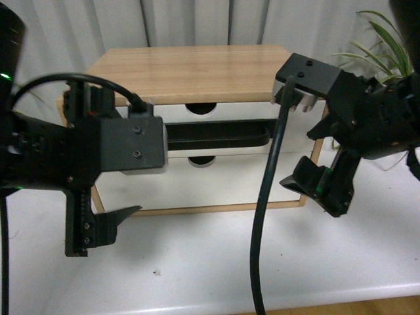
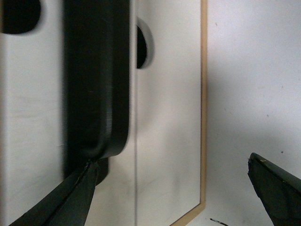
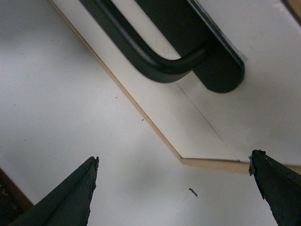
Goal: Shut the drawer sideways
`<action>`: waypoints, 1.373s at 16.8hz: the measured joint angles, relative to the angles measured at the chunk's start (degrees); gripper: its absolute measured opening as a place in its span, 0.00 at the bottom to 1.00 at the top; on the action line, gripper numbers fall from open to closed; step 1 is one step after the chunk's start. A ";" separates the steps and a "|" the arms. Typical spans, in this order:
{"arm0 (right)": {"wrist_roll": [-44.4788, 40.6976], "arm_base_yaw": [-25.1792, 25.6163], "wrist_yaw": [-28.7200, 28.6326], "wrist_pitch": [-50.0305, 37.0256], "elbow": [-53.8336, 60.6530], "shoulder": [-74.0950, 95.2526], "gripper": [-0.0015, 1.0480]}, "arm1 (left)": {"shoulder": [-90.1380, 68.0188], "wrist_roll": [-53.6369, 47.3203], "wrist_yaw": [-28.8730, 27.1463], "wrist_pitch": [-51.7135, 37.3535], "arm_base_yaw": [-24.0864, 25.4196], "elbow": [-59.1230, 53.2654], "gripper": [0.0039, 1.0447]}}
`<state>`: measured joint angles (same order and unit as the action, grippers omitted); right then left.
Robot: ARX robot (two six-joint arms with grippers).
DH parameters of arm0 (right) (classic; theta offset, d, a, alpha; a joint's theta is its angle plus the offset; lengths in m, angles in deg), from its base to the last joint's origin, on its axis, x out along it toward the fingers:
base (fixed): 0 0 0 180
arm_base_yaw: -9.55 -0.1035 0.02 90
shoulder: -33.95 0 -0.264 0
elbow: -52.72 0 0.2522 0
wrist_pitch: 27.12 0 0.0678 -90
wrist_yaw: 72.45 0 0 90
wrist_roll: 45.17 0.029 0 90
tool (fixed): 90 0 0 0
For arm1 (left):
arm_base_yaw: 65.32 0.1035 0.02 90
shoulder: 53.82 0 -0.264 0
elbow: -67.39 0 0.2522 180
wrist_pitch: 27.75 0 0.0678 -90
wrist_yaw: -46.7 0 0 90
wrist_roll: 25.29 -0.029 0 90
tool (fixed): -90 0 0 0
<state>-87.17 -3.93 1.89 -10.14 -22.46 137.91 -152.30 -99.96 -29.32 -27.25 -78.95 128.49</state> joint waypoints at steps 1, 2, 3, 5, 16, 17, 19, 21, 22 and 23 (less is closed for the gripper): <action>0.00 0.46 -0.66 -1.62 3.34 -3.32 0.94 | 4.09 2.27 2.73 -1.66 0.35 -2.95 0.94; 0.04 0.83 -1.09 -3.50 6.19 -6.32 0.94 | 7.74 4.55 5.05 -3.82 0.46 -5.88 0.94; 1.66 2.12 -2.10 -8.22 12.31 -13.14 0.94 | 15.23 9.73 8.66 -8.61 0.79 -12.87 0.94; 6.69 4.63 -3.19 -14.45 23.50 -25.03 0.94 | 25.03 18.91 7.96 -17.00 0.92 -25.22 0.94; 33.57 1.46 15.69 -12.90 48.65 -69.96 0.94 | 72.98 68.28 -2.19 -3.04 10.25 -43.41 0.94; 36.46 0.00 22.58 -22.99 51.65 -70.29 0.85 | 72.89 71.54 -14.08 -11.13 6.88 -46.73 0.79; 40.74 4.66 24.15 -25.07 56.57 -76.98 0.41 | 80.02 74.23 -13.97 -5.38 13.64 -46.71 0.36; 40.98 6.47 22.88 -23.52 57.57 -79.52 0.24 | 81.88 74.29 -13.99 -3.15 13.46 -46.71 0.18; 41.03 7.52 21.81 -22.58 58.03 -80.76 0.13 | 83.25 74.29 -14.01 -2.27 13.49 -46.71 0.08; 41.05 10.01 18.36 -21.68 58.36 -81.90 0.06 | 83.93 74.36 -13.99 -1.62 13.51 -46.71 0.01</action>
<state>-46.12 6.08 20.25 -31.82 35.89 56.01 -68.37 -25.60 -43.31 -28.87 -65.44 81.78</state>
